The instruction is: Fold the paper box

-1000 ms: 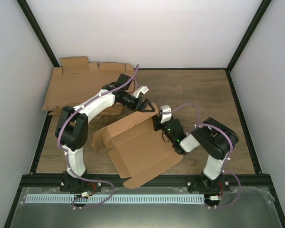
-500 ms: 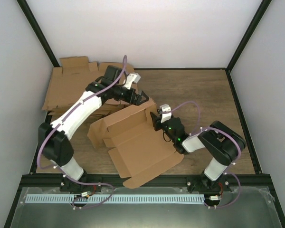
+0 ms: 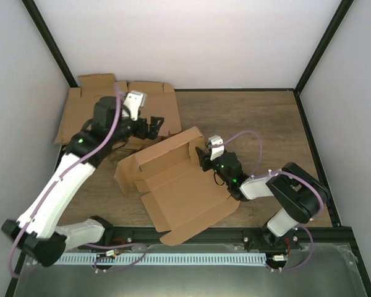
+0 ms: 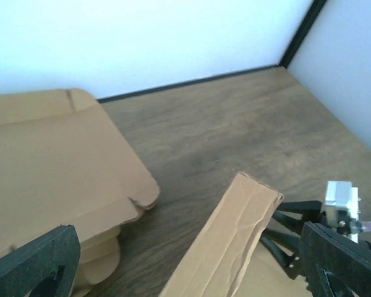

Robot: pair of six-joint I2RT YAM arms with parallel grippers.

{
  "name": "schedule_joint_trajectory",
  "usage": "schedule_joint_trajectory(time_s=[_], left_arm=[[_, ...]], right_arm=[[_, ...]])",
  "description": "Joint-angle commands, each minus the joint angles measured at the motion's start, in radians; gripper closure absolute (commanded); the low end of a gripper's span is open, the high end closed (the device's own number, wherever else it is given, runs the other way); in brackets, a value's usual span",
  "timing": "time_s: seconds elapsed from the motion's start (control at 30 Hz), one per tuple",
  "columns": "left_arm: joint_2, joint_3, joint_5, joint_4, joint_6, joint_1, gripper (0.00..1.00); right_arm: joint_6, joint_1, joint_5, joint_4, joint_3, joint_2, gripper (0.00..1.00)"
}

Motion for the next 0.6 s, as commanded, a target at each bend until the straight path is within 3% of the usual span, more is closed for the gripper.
schedule_joint_trajectory(time_s=[0.0,0.33,0.57], left_arm=[[-0.158,-0.061,-0.172,-0.034,-0.038,0.001,0.00],[-0.468,-0.297,-0.242,-0.117,-0.159,0.001,0.00],[-0.607,-0.469,-0.286,-0.137,-0.328,0.001,0.06]], right_arm=[[-0.007,0.004,-0.015,-0.094,-0.004,-0.114,0.52],[-0.114,0.004,-0.139,-0.503,0.065,-0.459,0.42],[-0.216,0.003,-0.178,-0.772,0.244,-0.528,0.40]])
